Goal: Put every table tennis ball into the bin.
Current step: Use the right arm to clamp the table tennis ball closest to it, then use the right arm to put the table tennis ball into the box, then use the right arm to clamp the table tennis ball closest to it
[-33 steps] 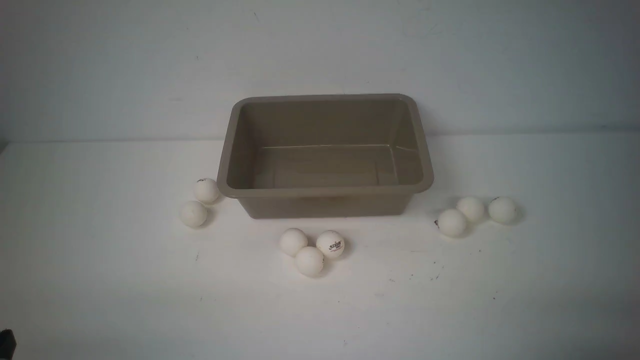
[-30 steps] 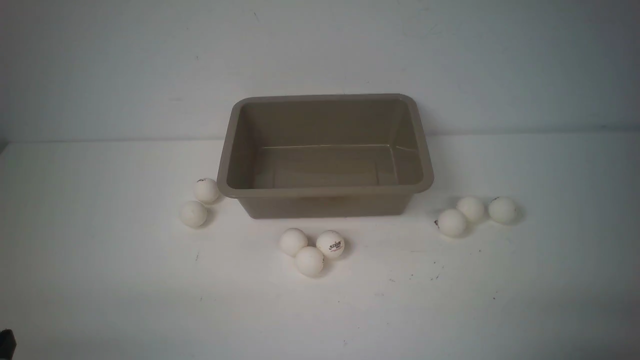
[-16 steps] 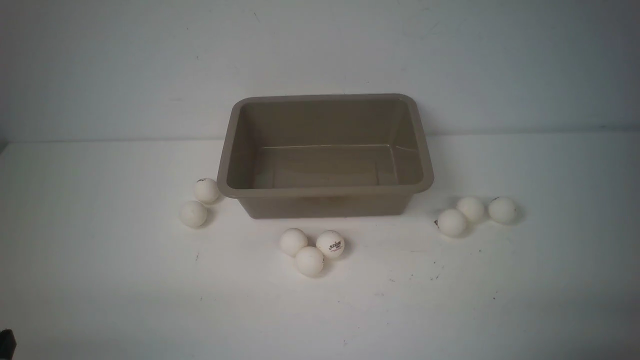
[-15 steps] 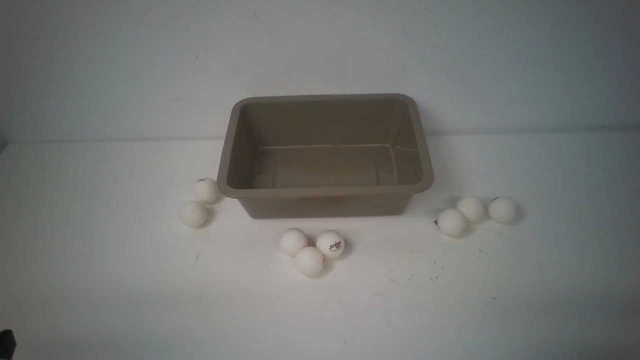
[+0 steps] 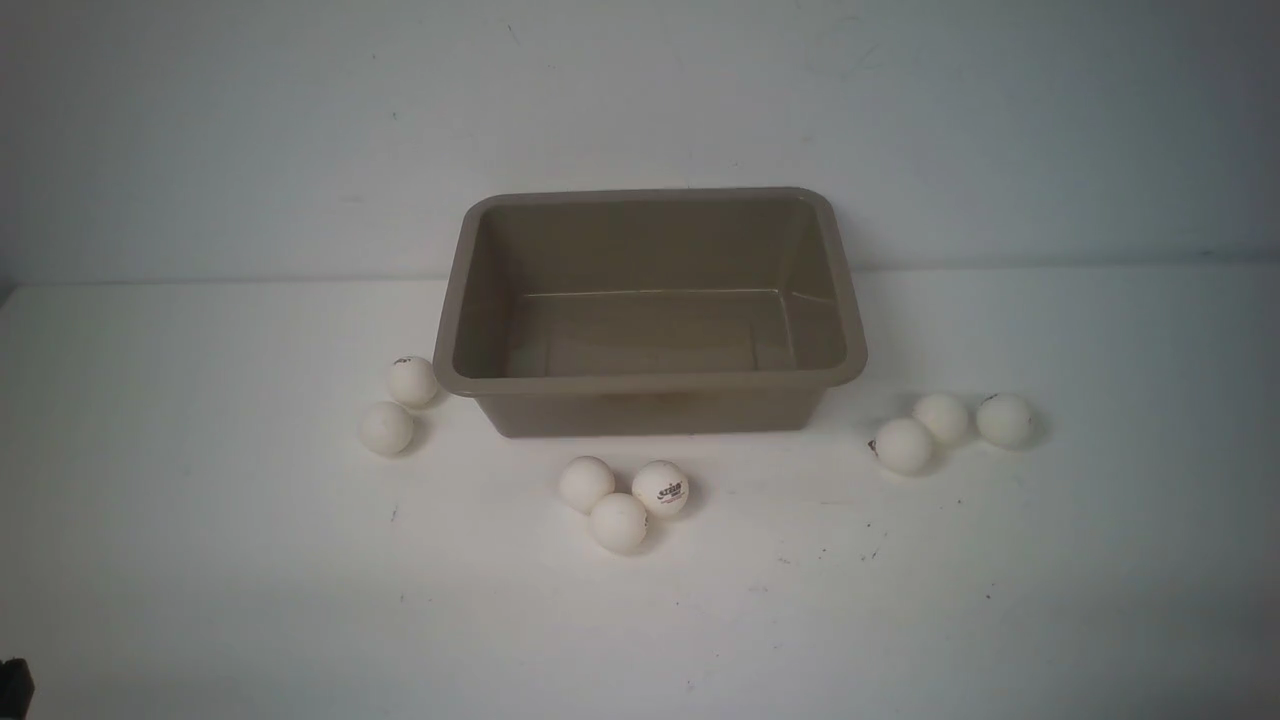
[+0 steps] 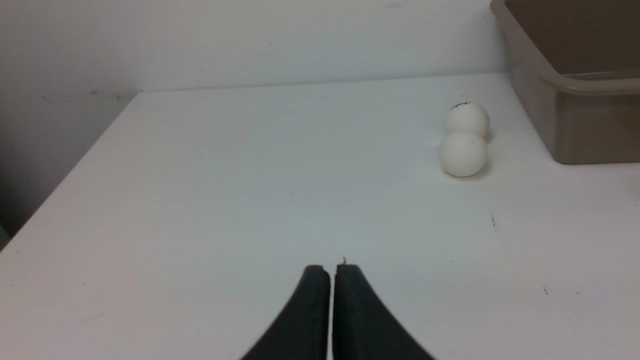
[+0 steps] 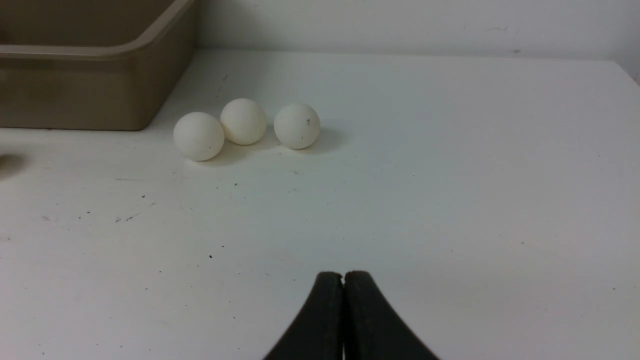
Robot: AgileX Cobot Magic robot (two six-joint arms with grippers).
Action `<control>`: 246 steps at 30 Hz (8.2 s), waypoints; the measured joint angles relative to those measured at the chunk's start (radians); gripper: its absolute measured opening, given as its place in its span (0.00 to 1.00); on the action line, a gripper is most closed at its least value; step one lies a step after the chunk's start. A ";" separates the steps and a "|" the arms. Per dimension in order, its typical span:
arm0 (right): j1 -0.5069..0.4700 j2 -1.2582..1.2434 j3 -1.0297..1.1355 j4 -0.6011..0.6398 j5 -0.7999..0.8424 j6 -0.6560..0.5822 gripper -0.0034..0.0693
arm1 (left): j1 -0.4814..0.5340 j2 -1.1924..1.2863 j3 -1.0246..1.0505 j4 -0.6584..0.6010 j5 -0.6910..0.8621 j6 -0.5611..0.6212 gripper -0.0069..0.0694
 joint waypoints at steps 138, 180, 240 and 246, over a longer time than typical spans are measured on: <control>0.140 2.072 -1.666 -0.132 0.708 -0.370 0.86 | -0.021 1.120 -0.910 -0.199 0.594 0.426 0.09; 0.239 2.107 -2.168 0.016 0.820 -0.305 0.54 | -0.021 1.120 -0.910 -0.200 0.598 0.426 0.09; 0.243 1.805 -1.549 0.013 0.707 -0.293 0.85 | -0.021 1.120 -0.911 -0.203 0.619 0.426 0.09; 0.254 1.865 -1.546 0.022 0.677 -0.294 0.85 | -0.021 1.120 -0.911 -0.206 0.619 0.426 0.09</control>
